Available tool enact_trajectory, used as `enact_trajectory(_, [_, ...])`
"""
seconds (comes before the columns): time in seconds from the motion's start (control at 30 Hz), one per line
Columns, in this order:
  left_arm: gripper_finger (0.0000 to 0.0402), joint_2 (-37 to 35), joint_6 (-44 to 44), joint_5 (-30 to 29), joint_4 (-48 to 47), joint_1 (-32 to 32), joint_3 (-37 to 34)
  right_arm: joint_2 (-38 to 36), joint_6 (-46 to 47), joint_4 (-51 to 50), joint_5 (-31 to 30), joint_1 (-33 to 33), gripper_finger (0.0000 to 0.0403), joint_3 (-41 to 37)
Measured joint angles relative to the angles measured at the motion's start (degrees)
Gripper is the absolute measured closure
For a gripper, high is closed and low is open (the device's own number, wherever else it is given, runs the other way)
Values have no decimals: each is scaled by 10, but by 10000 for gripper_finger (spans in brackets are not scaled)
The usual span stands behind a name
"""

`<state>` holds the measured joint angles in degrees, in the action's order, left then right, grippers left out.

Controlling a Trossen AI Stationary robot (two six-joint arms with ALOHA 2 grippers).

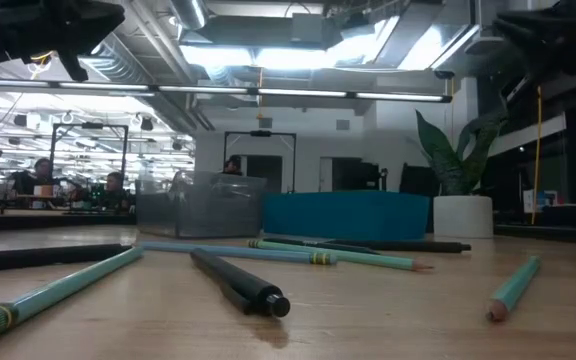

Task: Sort pens & pencils
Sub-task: Put the light blue pencil into the blue bin

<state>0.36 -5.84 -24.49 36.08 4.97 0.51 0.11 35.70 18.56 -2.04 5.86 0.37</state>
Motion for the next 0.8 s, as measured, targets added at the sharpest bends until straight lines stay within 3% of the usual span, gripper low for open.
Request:
enact_trajectory(0.3, [358,0,-29,9,19,0,0,0,-14,50,-3,0,372,0])
enact_trajectory(0.5, [358,0,-42,29,-3,0,12,22,-13,113,-98,0,372,0])
enact_trajectory(0.63, [358,1,-42,73,-159,0,96,80,-52,214,-96,0,372,23])
enact_trajectory(0.8, [358,36,-41,135,-400,0,290,224,-125,213,-65,0,372,160])
